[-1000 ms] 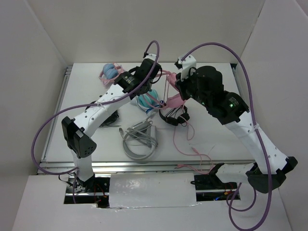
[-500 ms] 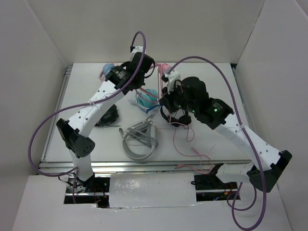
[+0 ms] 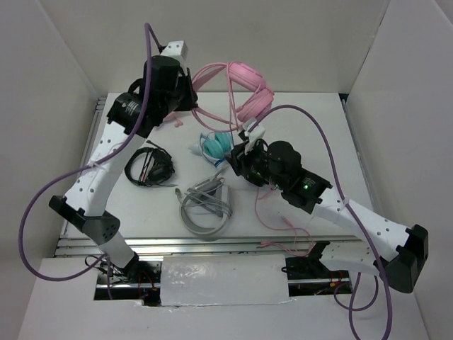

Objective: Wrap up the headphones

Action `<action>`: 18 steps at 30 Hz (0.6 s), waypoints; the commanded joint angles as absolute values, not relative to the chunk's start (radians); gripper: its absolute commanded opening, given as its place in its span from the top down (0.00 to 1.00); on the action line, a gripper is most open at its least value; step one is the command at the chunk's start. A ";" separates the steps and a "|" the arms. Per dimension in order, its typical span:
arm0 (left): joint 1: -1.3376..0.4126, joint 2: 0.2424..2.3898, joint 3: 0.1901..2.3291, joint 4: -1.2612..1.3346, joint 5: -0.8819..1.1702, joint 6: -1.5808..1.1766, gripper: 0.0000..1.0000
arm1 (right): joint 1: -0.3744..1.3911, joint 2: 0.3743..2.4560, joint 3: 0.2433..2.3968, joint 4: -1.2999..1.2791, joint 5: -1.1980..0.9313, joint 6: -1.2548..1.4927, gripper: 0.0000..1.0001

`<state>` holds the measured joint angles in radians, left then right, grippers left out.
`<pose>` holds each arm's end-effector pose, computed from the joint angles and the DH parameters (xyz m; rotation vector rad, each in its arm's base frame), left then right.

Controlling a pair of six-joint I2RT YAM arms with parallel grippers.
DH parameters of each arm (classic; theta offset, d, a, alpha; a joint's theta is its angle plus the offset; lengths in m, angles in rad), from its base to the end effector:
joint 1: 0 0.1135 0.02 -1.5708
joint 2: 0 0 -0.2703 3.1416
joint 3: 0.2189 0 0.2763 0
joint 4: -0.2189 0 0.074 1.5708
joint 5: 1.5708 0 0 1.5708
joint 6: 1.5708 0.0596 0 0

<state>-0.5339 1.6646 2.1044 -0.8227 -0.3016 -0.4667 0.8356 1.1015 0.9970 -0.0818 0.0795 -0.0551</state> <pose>0.3406 -0.1808 0.5028 -0.1340 1.9489 -0.3704 0.2070 0.2218 0.3614 -0.7146 1.6336 0.4966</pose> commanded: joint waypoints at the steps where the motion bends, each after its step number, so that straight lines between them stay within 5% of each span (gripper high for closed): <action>1: -0.546 1.586 2.189 -0.670 -0.158 -0.485 1.00 | 0.856 1.055 0.973 0.170 0.121 -0.109 0.46; 6: -0.548 1.551 2.230 -0.683 -0.114 -0.468 1.00 | 0.856 1.089 0.920 0.324 0.277 -0.138 0.33; 10: -0.546 1.497 2.220 -0.667 -0.045 -0.443 1.00 | 0.821 1.124 0.907 0.330 0.377 -0.140 0.31; 18: -0.548 1.378 2.203 -0.649 0.026 -0.419 1.00 | 0.690 1.071 0.691 0.290 0.246 -0.020 0.39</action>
